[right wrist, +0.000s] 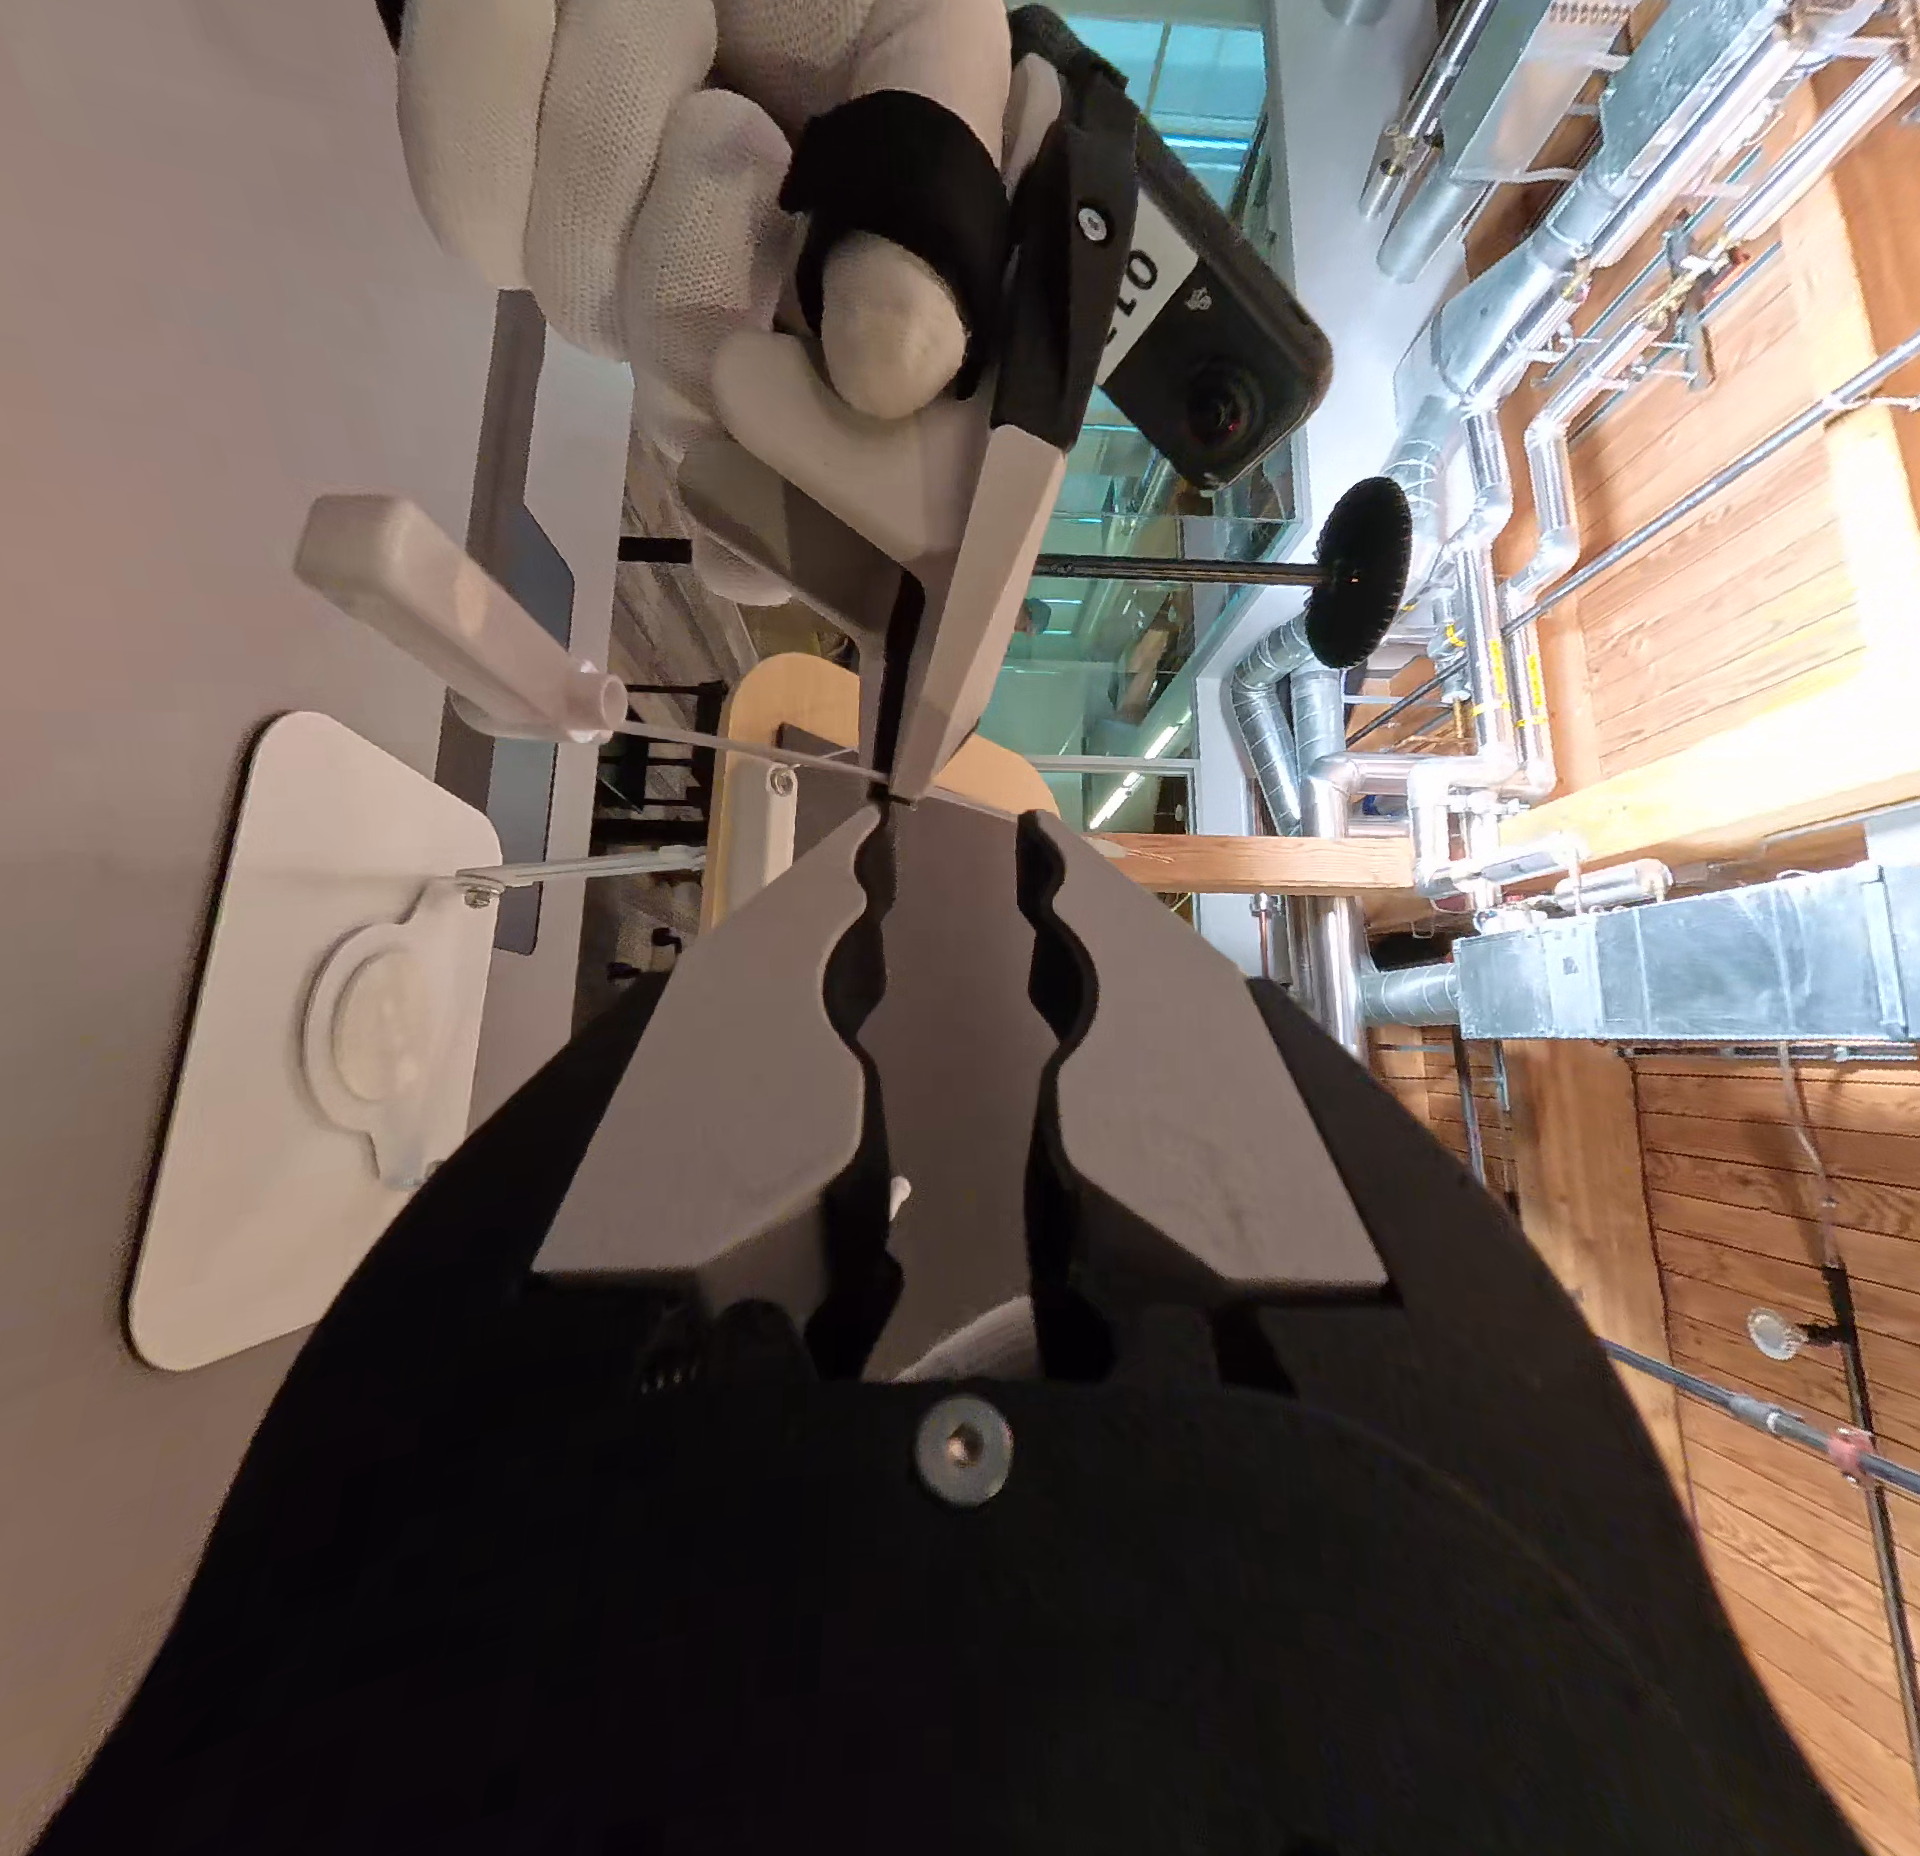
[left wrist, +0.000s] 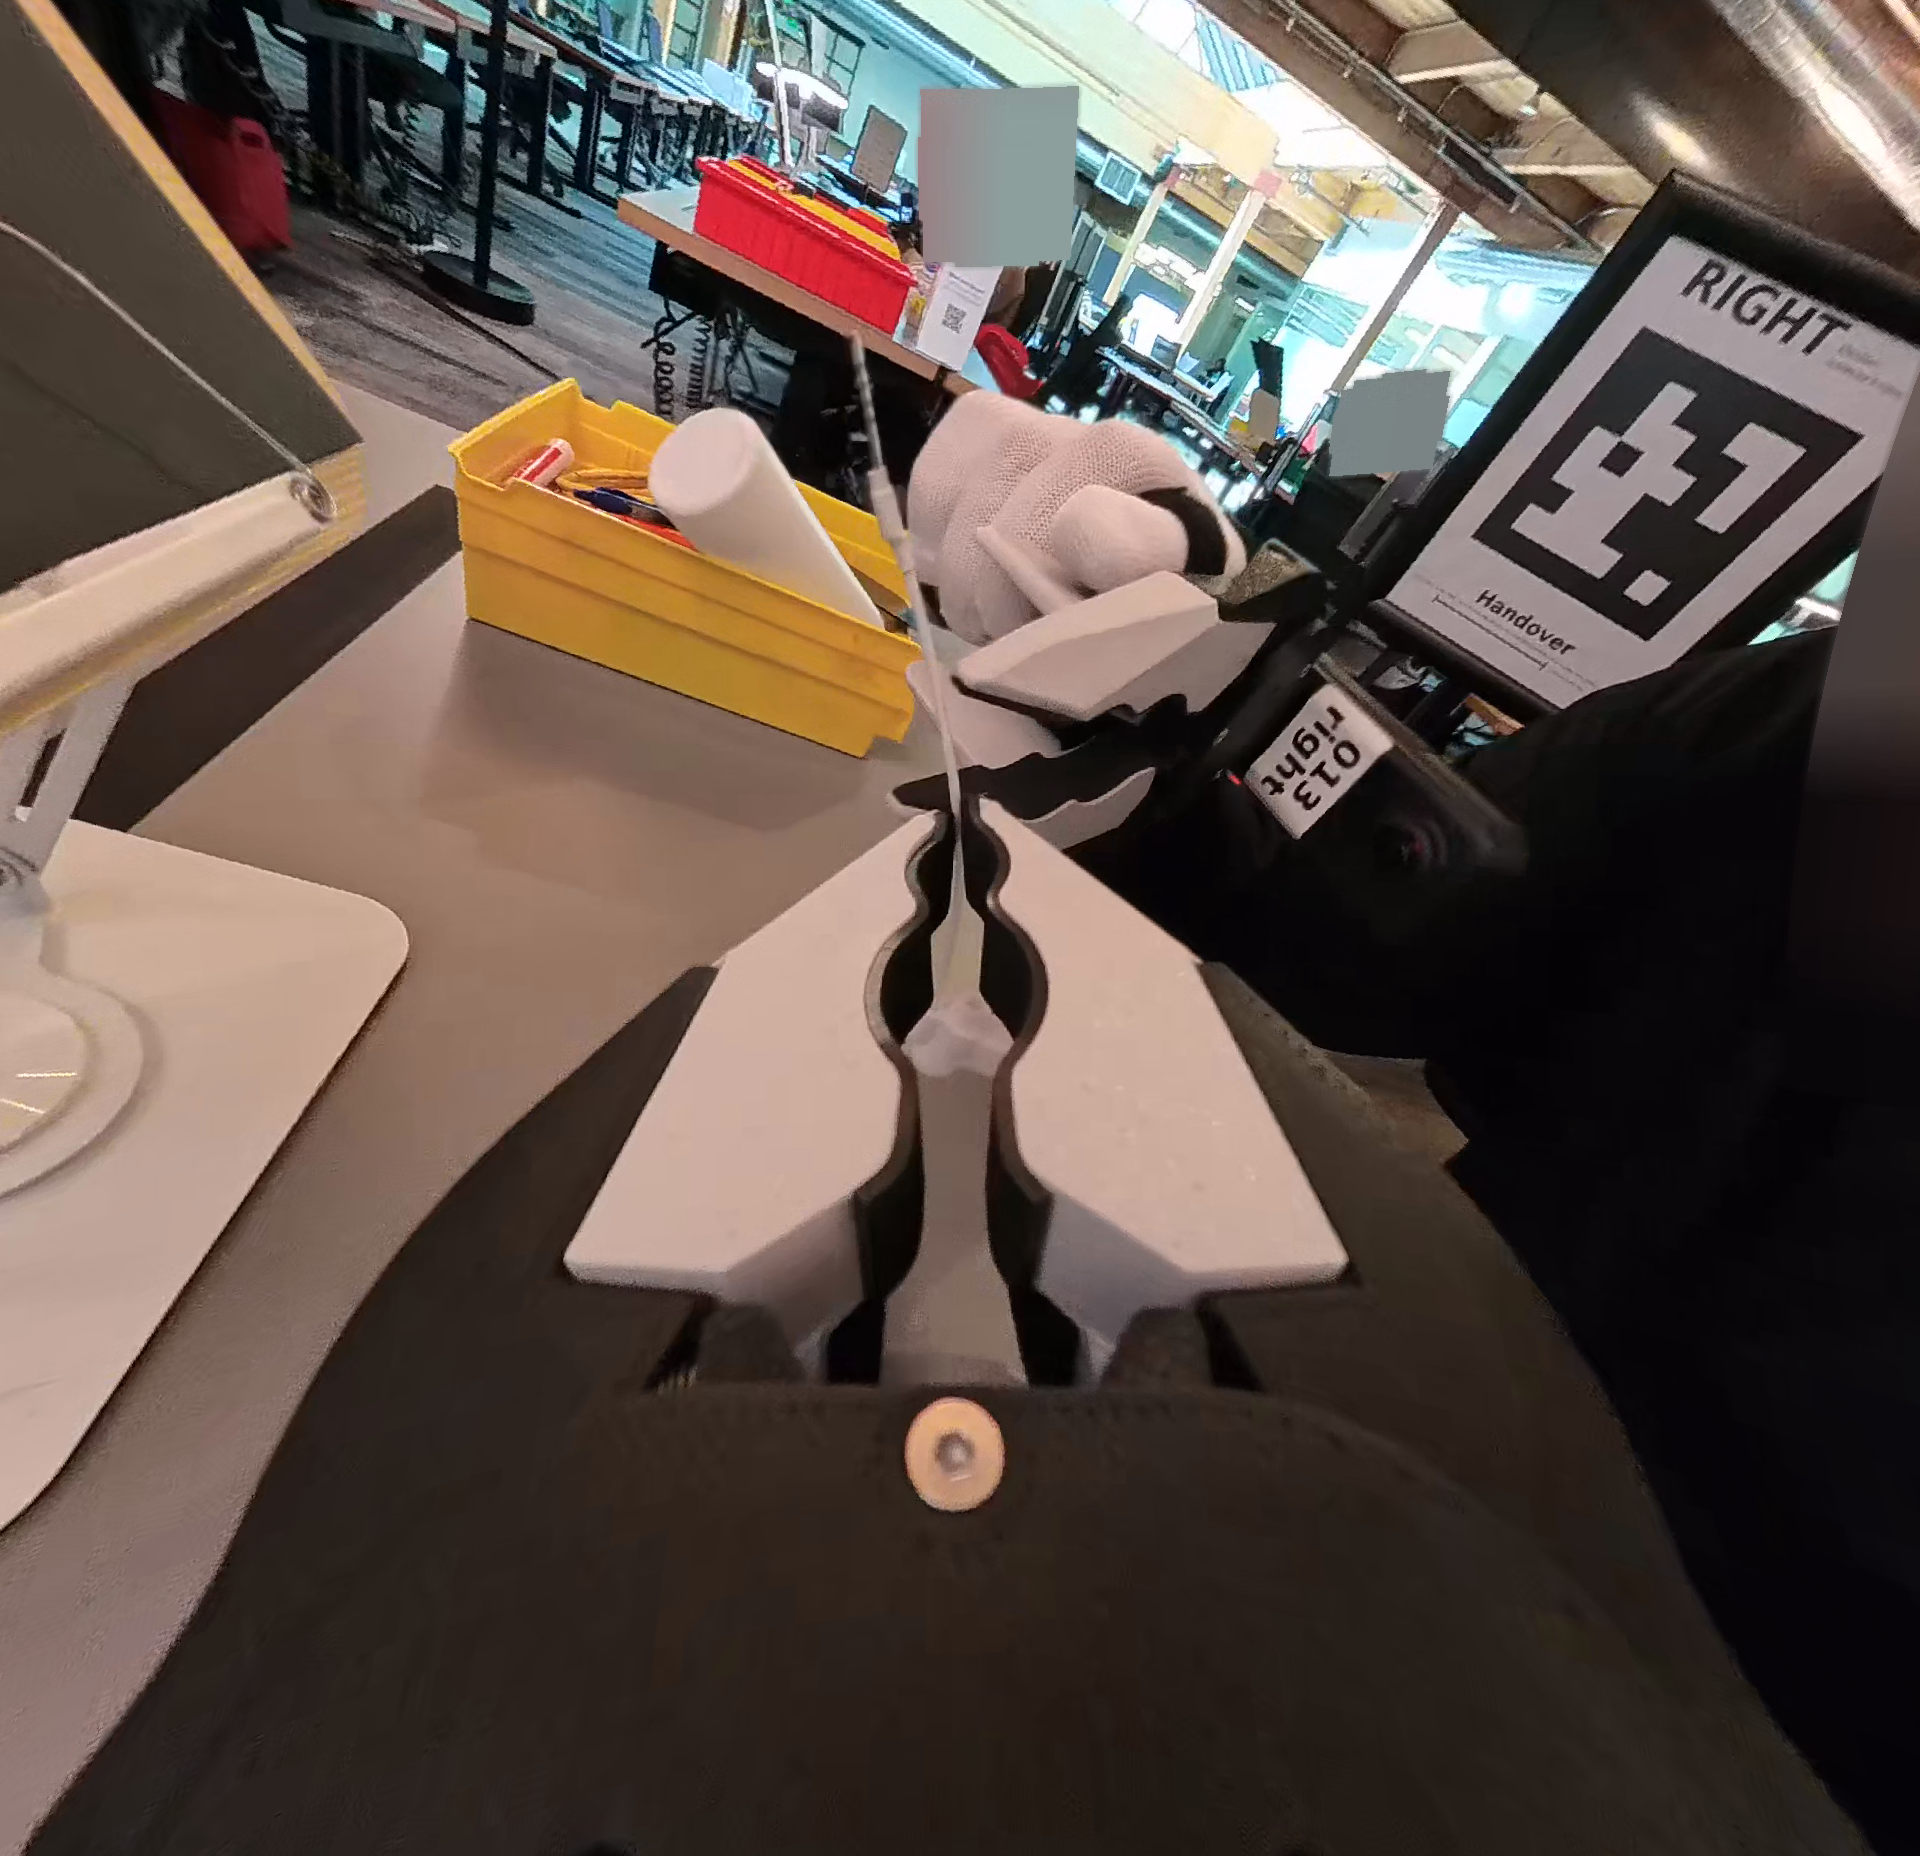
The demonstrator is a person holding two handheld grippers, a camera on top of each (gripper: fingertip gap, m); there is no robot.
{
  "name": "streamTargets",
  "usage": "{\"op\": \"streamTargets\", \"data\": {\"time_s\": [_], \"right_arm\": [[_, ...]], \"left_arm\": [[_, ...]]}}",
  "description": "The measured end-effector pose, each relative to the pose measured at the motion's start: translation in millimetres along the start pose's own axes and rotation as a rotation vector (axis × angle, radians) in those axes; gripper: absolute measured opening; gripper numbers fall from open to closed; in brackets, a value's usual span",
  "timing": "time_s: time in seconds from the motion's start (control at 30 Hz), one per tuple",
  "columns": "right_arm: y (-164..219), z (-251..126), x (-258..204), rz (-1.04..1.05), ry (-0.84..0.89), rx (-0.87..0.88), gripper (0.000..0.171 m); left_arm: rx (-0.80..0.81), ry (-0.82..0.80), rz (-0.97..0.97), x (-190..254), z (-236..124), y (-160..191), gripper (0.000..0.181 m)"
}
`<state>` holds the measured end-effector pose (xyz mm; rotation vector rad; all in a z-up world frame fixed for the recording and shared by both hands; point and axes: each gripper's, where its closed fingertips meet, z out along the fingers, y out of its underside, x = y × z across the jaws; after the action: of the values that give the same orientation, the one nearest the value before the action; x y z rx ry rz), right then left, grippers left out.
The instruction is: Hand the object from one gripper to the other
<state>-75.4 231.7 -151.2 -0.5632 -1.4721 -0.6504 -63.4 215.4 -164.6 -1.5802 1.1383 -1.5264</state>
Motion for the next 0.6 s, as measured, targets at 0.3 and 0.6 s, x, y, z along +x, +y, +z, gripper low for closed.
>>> {"op": "streamTargets", "data": {"time_s": [0.3,0.6], "right_arm": [[-10,7,-17,-0.041,-0.055,0.014,0.018],[-11,15,-49,-0.018,-0.184,0.003,0.000]], "left_arm": [[-0.051,0.069,-0.030,-4,-10,18,0.000],[-0.127,0.082,-0.043,-14,-12,42,0.000]]}}
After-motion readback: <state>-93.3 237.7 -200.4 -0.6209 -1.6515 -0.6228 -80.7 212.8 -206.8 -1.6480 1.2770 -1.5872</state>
